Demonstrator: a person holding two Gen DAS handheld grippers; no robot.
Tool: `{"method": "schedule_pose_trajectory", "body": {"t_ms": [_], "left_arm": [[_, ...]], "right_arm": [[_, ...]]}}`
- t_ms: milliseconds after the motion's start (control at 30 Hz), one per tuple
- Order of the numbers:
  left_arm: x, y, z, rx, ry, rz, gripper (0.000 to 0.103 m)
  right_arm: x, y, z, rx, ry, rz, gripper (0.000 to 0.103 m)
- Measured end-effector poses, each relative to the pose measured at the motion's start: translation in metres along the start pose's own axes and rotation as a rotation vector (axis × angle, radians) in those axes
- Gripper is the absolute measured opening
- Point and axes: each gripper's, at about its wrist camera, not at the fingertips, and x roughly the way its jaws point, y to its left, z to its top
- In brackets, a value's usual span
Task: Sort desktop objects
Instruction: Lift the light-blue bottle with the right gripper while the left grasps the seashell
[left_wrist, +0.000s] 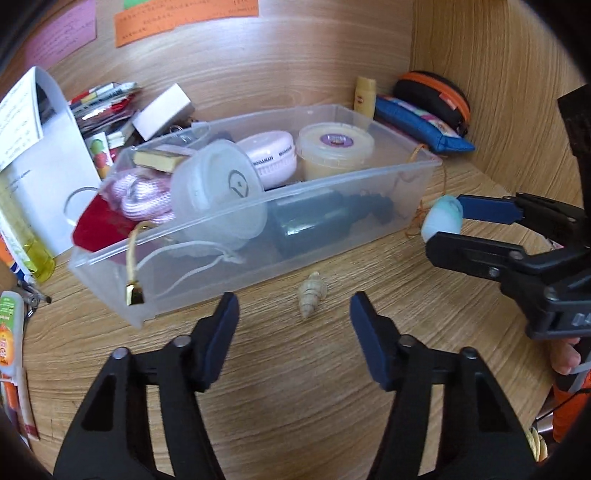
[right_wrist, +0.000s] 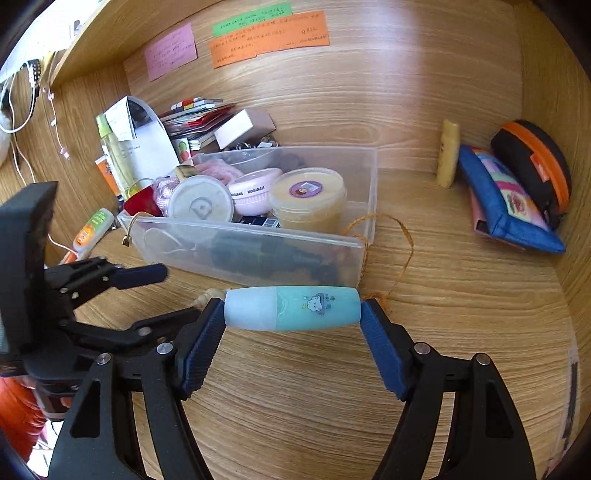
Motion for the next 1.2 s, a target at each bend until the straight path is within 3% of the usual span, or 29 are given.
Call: {"method": "schedule_pose_trajectory", "body": {"t_ms": [67,200,333,567,733,933,1200], "left_arm": [[0.005,0.000,0.002,-0.003,0.014,-0.009,0.051],[0.015,-0.006,0.005,0.000,0.038,-0.027,0.050],[0.019,-0.012,0.009,0.006,0.036,-0.039,0.040],[0.028,-0.010,0.011,-0.026,0.067,-0.090,0.035],[0.029,-0.009,0.012,-0.035,0.066,-0.096,0.018],[0.025,-0.008,0.010,-0.030,0.061,-0.101,0.019],[-0.005,-0.016,0.007,0.011,-0.040,-0.025,0.019]], "right_arm": [[-0.001,-0.003,-0.001,0.008,-0.003,0.011,0.071],[0.001,-0.006,-0.001,0.028,-0.003,0.029,0.071],[0.002,-0.005,-0.002,0.024,-0.003,0.030,0.071],[0.003,-0.003,-0.003,0.014,-0.001,0.031,0.071],[0.003,-0.001,-0.004,0.006,0.002,0.028,0.071],[0.002,-0.003,-0.003,0.015,-0.004,0.018,0.071],[0.001,-0.001,-0.003,0.007,-0.007,-0.004,0.071]]}}
